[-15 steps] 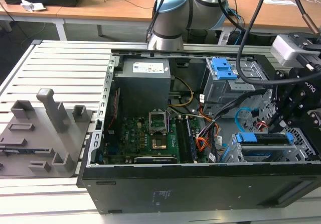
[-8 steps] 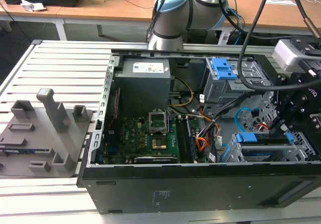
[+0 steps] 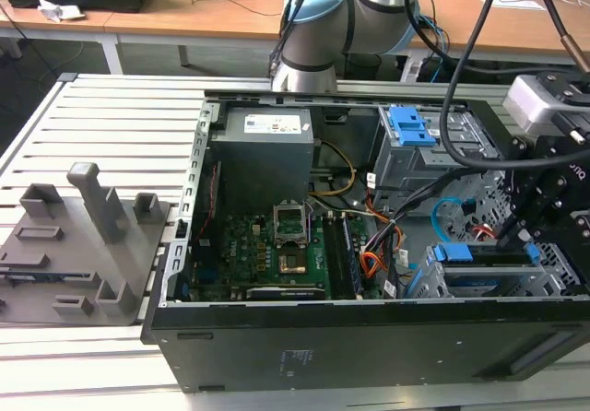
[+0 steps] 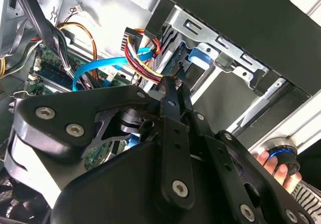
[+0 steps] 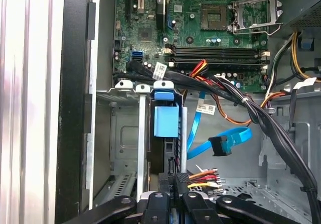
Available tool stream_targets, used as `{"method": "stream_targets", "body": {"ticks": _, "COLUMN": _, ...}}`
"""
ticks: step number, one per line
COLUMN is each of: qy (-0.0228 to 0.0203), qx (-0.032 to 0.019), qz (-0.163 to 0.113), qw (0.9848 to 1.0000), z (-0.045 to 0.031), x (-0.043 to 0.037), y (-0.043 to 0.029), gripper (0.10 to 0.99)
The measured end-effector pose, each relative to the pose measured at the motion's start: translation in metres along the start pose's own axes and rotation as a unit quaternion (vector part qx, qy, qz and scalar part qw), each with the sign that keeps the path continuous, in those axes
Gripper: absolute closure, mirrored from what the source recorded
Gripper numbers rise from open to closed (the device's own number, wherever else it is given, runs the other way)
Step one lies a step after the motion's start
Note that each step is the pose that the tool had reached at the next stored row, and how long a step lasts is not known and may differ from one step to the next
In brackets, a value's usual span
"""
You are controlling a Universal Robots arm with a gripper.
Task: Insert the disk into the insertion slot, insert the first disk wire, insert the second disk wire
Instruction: 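Insert the first disk wire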
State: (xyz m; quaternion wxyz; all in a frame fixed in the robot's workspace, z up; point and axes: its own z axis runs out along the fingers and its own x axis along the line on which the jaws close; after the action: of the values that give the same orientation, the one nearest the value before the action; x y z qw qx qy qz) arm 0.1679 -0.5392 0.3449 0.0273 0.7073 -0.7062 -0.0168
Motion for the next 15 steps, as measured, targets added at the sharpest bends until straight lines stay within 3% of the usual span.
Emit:
{"method": "stream_targets", "body": {"ticks": 6, "qy": -0.0016, "qx": -0.0001, "qz": 0.0, "qw": 1.0, "z": 0.0007, "x": 0.0, "y": -0.003, "gripper": 0.925}}
{"method": "stream_targets", "body": {"ticks": 9, "qy": -0.0023, "qx": -0.0001, "qz": 0.0, "qw": 1.0, "z": -0.0028, "x": 0.0001, "y": -0.0026, "gripper": 0.925}}
{"method": "stream_targets", "body": {"ticks": 11, "qy": -0.0096, "qx": -0.0001, "qz": 0.003, "qw": 0.9999, "z": -0.0023, "x": 0.0002, "y": -0.002, "gripper": 0.925}}
{"method": "stream_targets", "body": {"ticks": 15, "qy": -0.0101, "qx": -0.0001, "qz": 0.005, "qw": 0.9999, "z": -0.0002, "x": 0.0017, "y": -0.0014, "gripper": 0.925}}
